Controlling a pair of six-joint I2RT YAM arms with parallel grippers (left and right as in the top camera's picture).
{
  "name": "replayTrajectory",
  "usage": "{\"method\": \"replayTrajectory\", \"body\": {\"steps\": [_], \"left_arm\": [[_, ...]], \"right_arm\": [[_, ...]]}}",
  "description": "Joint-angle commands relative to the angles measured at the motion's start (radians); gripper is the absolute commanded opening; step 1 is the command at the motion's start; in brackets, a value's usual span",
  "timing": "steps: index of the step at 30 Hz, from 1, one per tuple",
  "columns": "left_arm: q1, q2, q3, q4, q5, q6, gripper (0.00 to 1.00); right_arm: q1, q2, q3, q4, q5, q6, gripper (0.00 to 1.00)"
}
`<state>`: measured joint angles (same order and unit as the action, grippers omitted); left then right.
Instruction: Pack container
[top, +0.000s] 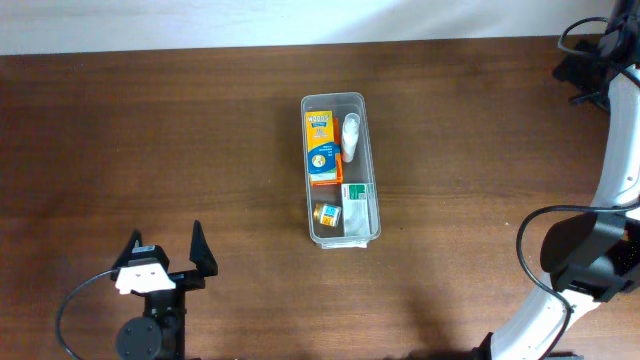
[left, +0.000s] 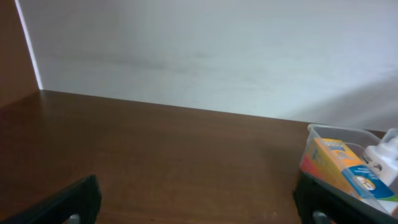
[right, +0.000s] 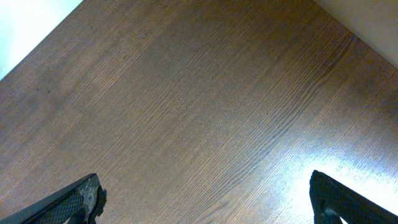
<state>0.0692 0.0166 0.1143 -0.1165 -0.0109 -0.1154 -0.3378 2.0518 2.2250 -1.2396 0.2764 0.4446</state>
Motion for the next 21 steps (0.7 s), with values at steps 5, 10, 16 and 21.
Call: {"method": "replayTrajectory", "body": {"steps": [5, 10, 16, 21], "left_arm": [[-0.004, -0.012, -0.106, 0.087, -0.013, 0.024, 0.99], [-0.004, -0.012, -0.105, 0.052, -0.014, 0.027, 0.99], [-0.004, -0.012, -0.105, 0.034, -0.014, 0.027, 0.99], [-0.004, -0.011, -0.105, 0.034, -0.011, 0.027, 0.99]], "right_arm": [[0.004, 0.003, -0.002, 0.002, 0.012, 0.0, 0.98], [0.004, 0.003, -0.002, 0.002, 0.012, 0.001, 0.98], [0.004, 0.003, -0.002, 0.002, 0.012, 0.001, 0.98], [0.004, 0.003, -0.002, 0.002, 0.012, 0.001, 0.98]]}}
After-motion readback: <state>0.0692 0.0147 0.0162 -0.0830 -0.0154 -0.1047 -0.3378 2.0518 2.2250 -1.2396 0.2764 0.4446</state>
